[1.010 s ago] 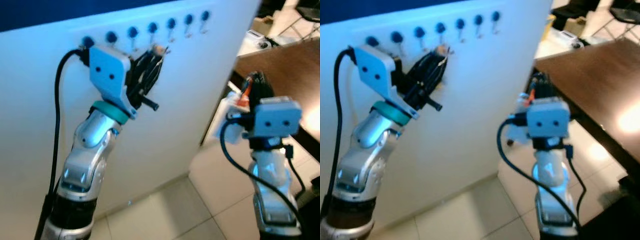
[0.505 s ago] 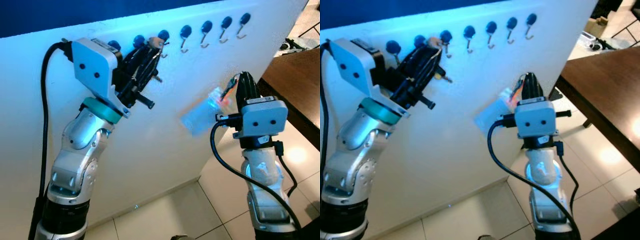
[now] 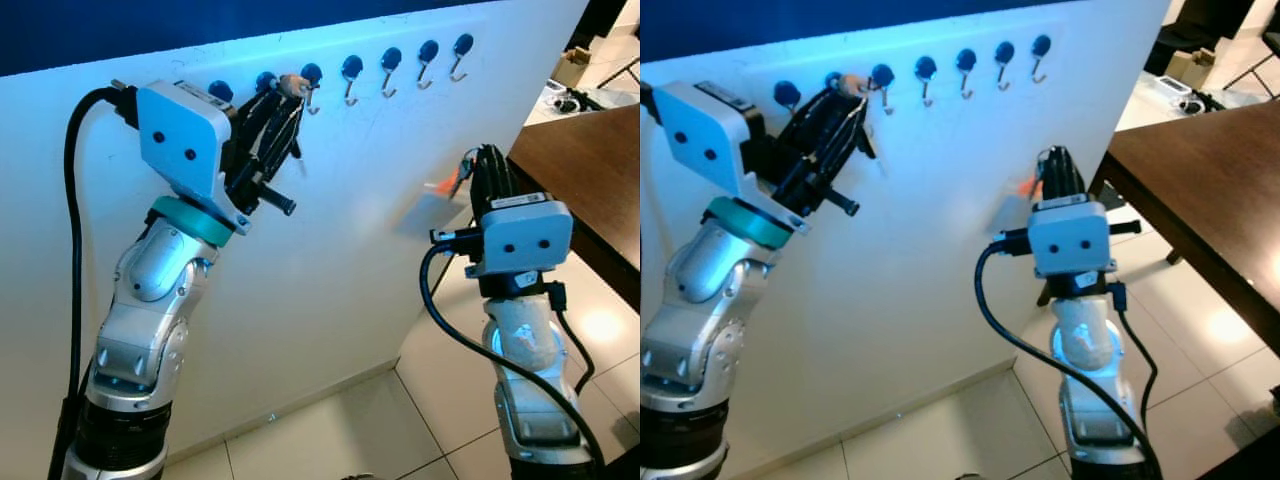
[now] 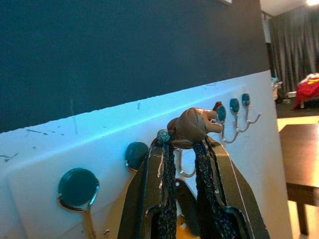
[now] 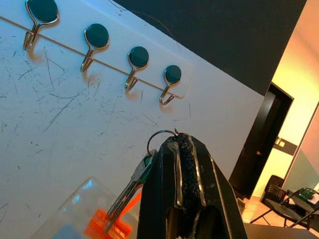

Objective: Hang keys on a hook

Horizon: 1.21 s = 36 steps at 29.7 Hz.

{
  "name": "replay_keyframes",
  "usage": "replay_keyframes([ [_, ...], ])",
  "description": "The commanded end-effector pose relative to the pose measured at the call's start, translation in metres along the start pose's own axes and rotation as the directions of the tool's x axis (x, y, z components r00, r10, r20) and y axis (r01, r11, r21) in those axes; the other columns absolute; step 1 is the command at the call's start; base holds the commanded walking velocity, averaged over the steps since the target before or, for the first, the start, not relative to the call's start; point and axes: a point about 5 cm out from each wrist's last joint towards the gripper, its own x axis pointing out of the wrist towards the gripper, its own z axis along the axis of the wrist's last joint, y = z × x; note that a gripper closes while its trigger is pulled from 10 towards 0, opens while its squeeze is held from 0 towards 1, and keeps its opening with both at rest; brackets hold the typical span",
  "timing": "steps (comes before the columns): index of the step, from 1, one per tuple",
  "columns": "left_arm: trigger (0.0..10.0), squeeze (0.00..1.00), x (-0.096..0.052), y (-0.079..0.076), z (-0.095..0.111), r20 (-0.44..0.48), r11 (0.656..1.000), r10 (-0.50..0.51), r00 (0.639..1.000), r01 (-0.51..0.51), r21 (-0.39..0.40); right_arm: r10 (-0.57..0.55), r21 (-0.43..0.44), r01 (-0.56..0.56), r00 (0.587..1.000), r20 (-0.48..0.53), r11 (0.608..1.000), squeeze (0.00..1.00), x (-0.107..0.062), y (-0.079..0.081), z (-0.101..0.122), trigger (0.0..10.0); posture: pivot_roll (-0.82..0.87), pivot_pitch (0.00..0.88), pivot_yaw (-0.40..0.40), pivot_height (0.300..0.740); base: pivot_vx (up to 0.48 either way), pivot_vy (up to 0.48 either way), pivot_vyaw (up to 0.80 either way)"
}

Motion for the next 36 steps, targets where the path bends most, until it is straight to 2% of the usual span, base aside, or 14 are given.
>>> replay_keyframes([
  [1,10.0,0.0,0.001,0.001,0.003,0.013,1.0,0.007,1.0,-0.007,0.008,0.004,0.008,-0.004,1.0,-0.001,1.0,0.0,-0.001,0.001,-0.001,10.0,-0.06,0.0,0.073,0.74,0.0,0.0,0.0],
  [4,10.0,0.0,0.0,0.004,0.0,-0.004,1.0,0.023,1.0,-0.023,0.019,0.006,0.011,-0.006,1.0,-0.001,1.0,0.0,-0.001,0.002,-0.001,10.0,-0.05,0.0,0.076,0.74,0.0,0.0,0.0],
  [6,10.0,0.0,-0.004,0.002,-0.008,-0.051,1.0,0.003,0.999,-0.003,0.009,0.01,0.017,-0.01,1.0,-0.002,1.0,0.0,-0.001,0.004,-0.001,10.0,-0.04,0.0,0.077,0.74,0.0,0.0,0.0],
  [17,10.0,0.0,-0.01,0.004,-0.009,-0.075,0.999,-0.017,0.997,0.014,-0.044,0.014,0.022,-0.014,1.0,-0.008,1.0,0.0,-0.002,0.005,-0.002,10.0,-0.04,0.002,0.078,0.74,0.0,0.0,0.0],
  [24,10.0,0.0,-0.01,0.007,0.002,-0.022,0.99,-0.012,1.0,0.009,-0.143,0.017,0.025,-0.016,1.0,-0.011,1.0,0.0,-0.003,0.006,-0.002,10.0,-0.03,0.006,0.079,0.74,0.0,0.0,0.0],
  [31,10.0,0.0,-0.002,0.009,0.023,0.071,0.98,-0.023,0.997,0.036,-0.195,0.022,0.029,-0.022,1.0,-0.008,0.999,0.0,-0.001,0.007,-0.003,10.0,-0.03,0.006,0.073,0.74,0.0,0.0,0.0],
  [36,10.0,0.0,-0.003,0.008,0.026,0.082,0.974,-0.049,0.995,0.065,-0.219,0.023,0.03,-0.022,1.0,-0.008,0.999,0.0,-0.001,0.008,-0.003,10.0,-0.03,0.008,0.073,0.74,0.0,0.0,0.0],
])
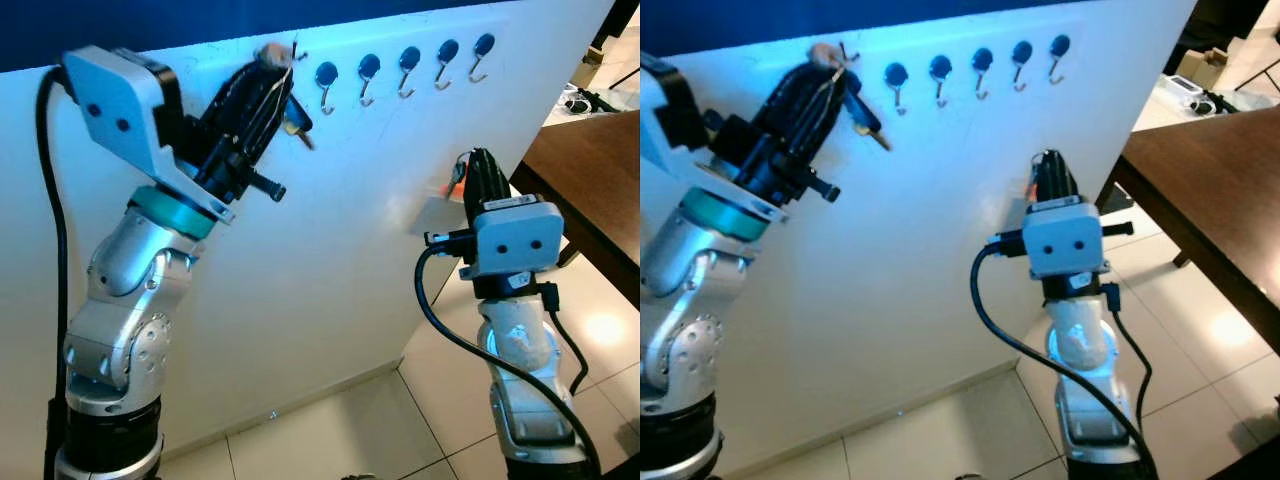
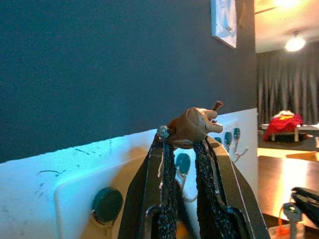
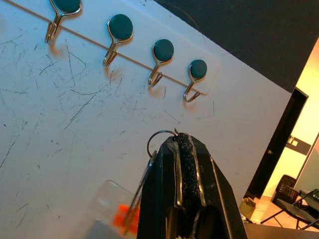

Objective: Hang keys on a hook

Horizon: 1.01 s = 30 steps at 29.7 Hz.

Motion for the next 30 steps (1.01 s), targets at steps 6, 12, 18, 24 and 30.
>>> replay_keyframes([
  [6,10.0,0.0,-0.005,-0.003,0.005,0.003,0.996,-0.063,0.998,0.063,-0.067,0.01,0.018,-0.01,1.0,0.001,1.0,0.0,-0.001,0.004,0.0,10.0,-0.03,0.008,0.073,0.74,0.0,0.0,0.0],
  [12,10.0,0.0,-0.018,-0.005,-0.005,-0.084,0.991,-0.126,0.988,0.122,-0.055,0.016,0.023,-0.016,1.0,-0.003,1.0,0.0,-0.002,0.006,-0.001,10.0,-0.01,0.018,0.072,0.74,0.0,0.0,0.0],
  [18,10.0,0.0,-0.025,-0.003,-0.009,-0.121,0.992,-0.121,0.985,0.116,-0.052,0.023,0.024,-0.023,1.0,-0.005,0.999,0.0,-0.002,0.006,-0.001,10.0,-0.01,0.025,0.065,0.74,0.0,0.0,0.0],
  [24,10.0,0.0,-0.026,0.002,-0.008,-0.127,0.996,-0.087,0.988,0.084,-0.025,0.079,0.038,-0.08,0.996,0.028,0.996,0.0,0.002,0.011,0.004,10.0,-0.01,0.028,0.059,0.74,0.0,0.0,0.0],
  [30,10.0,0.0,-0.022,0.009,0.001,-0.104,0.999,-0.05,0.993,0.052,0.015,0.338,0.108,-0.357,0.927,0.164,0.928,0.0,0.006,0.031,0.03,10.0,0.0,0.026,0.055,0.74,0.0,0.0,0.0],
])
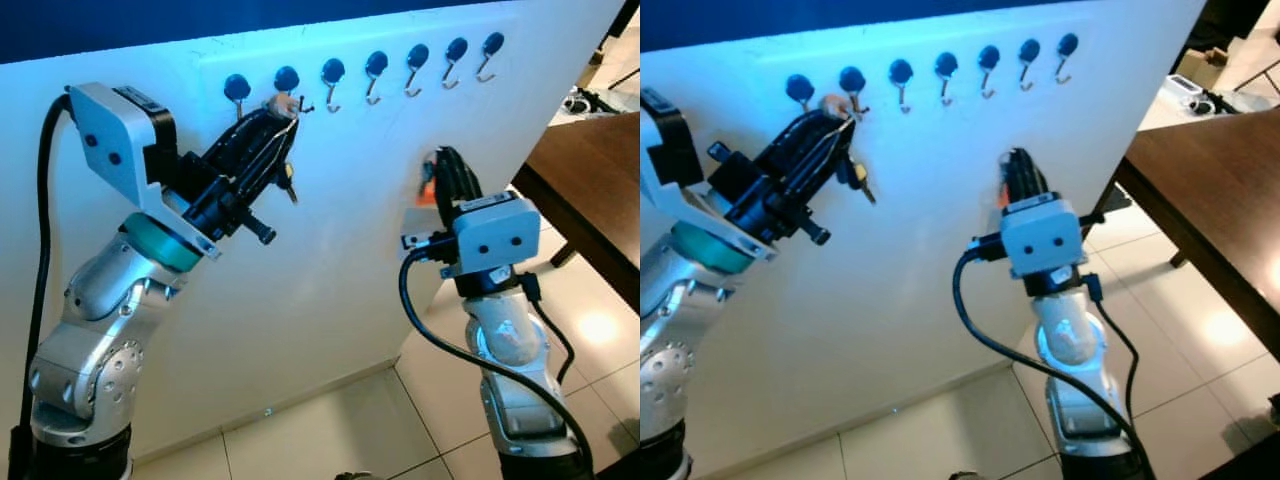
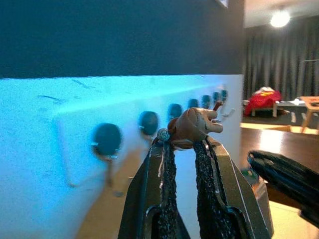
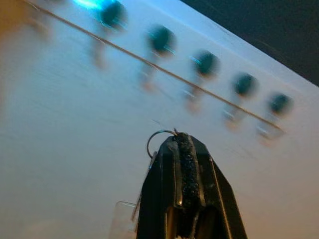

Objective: Hang keys on a hook

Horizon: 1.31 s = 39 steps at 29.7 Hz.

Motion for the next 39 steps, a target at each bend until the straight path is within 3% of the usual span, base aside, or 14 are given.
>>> replay_keyframes([
  [1,10.0,0.0,-0.001,0.003,0.006,0.01,1.0,0.005,1.0,-0.005,0.019,0.124,0.04,-0.126,0.991,0.048,0.991,0.0,0.001,0.01,0.01,10.0,0.0,0.027,0.053,0.74,0.0,0.0,0.0],
  [4,10.0,0.0,-0.002,0.002,0.008,0.009,1.0,-0.001,1.0,0.001,0.026,0.204,0.05,-0.207,0.977,0.054,0.977,0.0,-0.003,0.015,0.012,10.0,0.01,0.028,0.051,0.74,0.0,0.0,0.0],
  [10,10.0,0.0,-0.003,0.001,0.012,0.016,1.0,-0.001,1.0,0.001,0.029,0.246,0.079,-0.25,0.968,0.052,0.965,0.0,-0.006,0.019,0.011,10.0,0.02,0.033,0.045,0.74,0.0,0.0,0.0],
  [39,10.0,0.0,-0.002,-0.006,0.019,0.027,0.998,-0.061,0.998,0.061,-0.008,0.21,0.101,-0.212,0.977,0.028,0.972,0.0,-0.007,0.017,0.005,10.0,0.02,0.037,0.052,0.74,0.0,0.0,0.0],
])
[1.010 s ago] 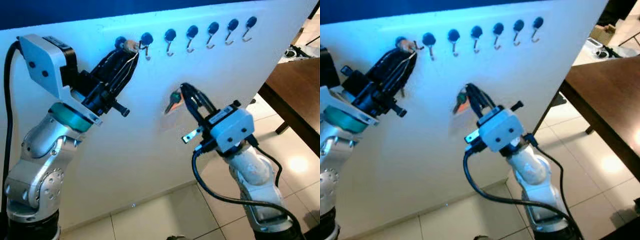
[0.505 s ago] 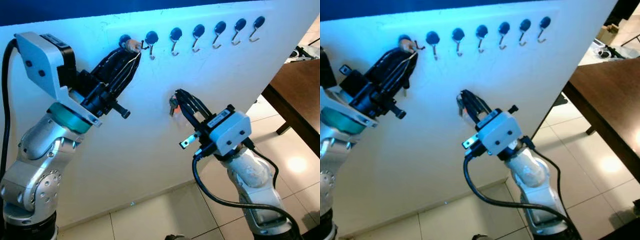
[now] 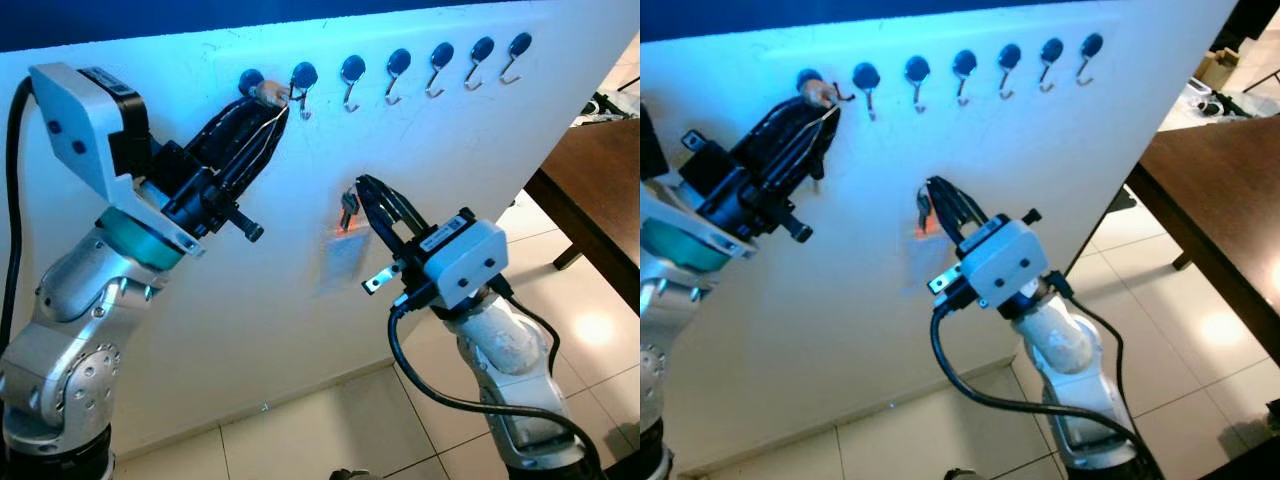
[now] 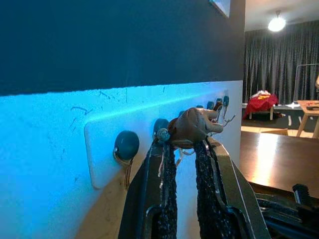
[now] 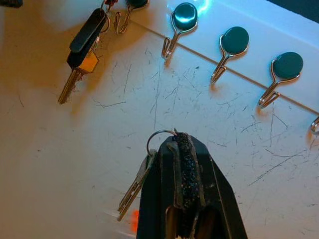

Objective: Hang keys on a hook

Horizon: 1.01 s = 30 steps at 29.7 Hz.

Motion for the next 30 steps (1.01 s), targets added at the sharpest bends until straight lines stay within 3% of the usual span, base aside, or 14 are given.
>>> replay_keyframes([
  [1,10.0,0.0,0.0009,-0.0011,0.0037,0.015,1.0,-0.008,1.0,0.008,-0.002,-0.004,0.006,0.004,1.0,-0.013,1.0,0.0,-0.0017,0.0013,-0.0022,10.0,0.02,0.037,0.052,0.74,0.0,0.0,0.0],
  [30,10.0,0.0,0.0061,-0.0071,-0.0016,0.003,0.999,-0.024,1.0,0.024,-0.037,-0.007,0.01,0.008,1.0,-0.018,1.0,0.0,-0.0015,0.0037,-0.0027,10.0,0.02,0.043,0.054,0.74,0.0,0.0,0.0],
])
